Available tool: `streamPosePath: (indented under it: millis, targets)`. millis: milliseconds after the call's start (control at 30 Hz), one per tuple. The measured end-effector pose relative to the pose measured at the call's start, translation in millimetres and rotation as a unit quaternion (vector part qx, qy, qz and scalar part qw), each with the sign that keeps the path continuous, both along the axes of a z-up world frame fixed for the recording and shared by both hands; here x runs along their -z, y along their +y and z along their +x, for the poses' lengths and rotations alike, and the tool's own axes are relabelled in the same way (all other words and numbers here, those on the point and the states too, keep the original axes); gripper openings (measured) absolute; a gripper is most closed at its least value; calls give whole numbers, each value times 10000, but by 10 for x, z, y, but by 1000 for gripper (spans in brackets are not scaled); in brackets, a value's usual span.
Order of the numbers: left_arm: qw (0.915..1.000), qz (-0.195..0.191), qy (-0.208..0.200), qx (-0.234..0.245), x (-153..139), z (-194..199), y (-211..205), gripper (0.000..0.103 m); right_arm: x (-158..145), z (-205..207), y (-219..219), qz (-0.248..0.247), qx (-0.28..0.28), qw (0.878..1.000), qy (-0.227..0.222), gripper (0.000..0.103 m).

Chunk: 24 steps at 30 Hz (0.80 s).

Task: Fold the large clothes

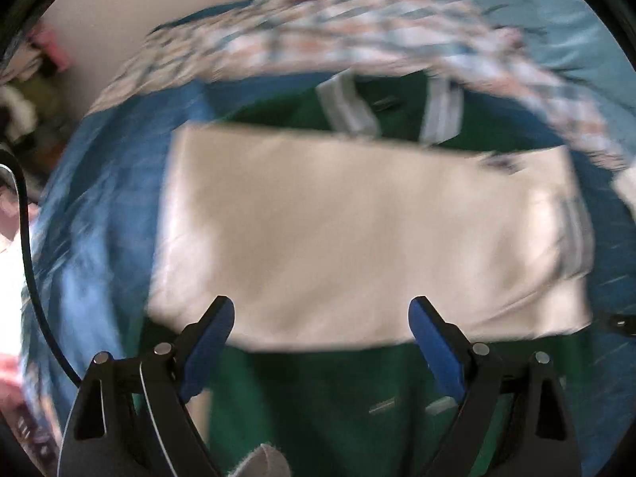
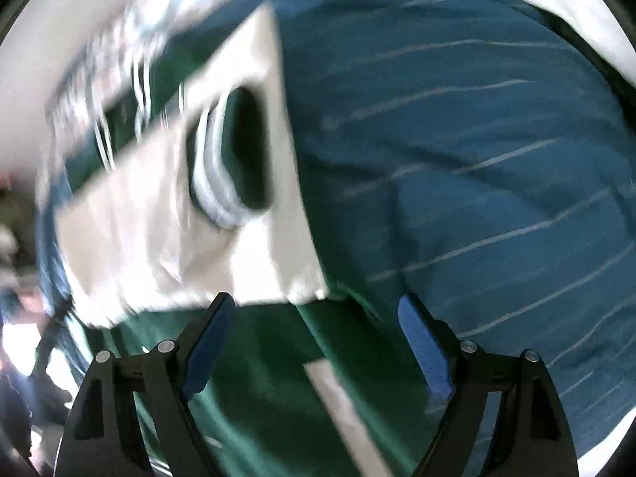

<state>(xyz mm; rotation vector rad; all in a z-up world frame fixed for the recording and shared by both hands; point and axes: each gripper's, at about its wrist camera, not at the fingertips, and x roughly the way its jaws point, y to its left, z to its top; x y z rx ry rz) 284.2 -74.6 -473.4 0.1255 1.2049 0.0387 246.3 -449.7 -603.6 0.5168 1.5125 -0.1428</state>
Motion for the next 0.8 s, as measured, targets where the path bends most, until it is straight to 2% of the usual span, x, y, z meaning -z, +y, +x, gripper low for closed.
streamPosePath:
  millis: [100,167,200,233,300,400,500,567,633,700,767,800]
  targets:
    - [9967,655,311,-363,306,-123,390,90,160,-56,85,-335,-272,9988,242,85]
    - [9928,887,484,-645,508,-141,639,90,251,-67,72,-317,-295,9988,225,69]
    - [9911,954,514,-766,585,-130,732,90,302,-69,56,-294,-287,9989,223,44]
    - [9898,1015,540,-847,653,-119,802,90,369,-72,25,-187,-196,9994,228,28]
    - [9859,1156,647,-1024,805,-46,910,90,436,-108,-129,-36,362,9993,127,21]
    - [9835,1122,768,-1192,913,75,1051,90,462,-166,-361,82,1037,9946,9,21]
    - [9845,918,797,-1260,964,113,1152,93,598,-214,-449,384,1487,9879,207,22]
    - [9860,882,746,-1203,1000,136,1159,95,509,-247,-416,359,1600,9857,382,28]
    - [9865,1023,650,-1100,1040,142,1139,103,282,-242,-245,76,1383,9894,435,30]
    - [9895,1018,310,-975,1056,109,1130,103,-36,-274,-1,-209,1078,9937,223,32]
    - [9906,888,145,-1035,1061,73,1167,103,-301,-343,360,-171,765,9969,21,35]
    - [9907,784,162,-1101,1058,66,1196,103,-359,-381,544,-47,626,9980,17,41]
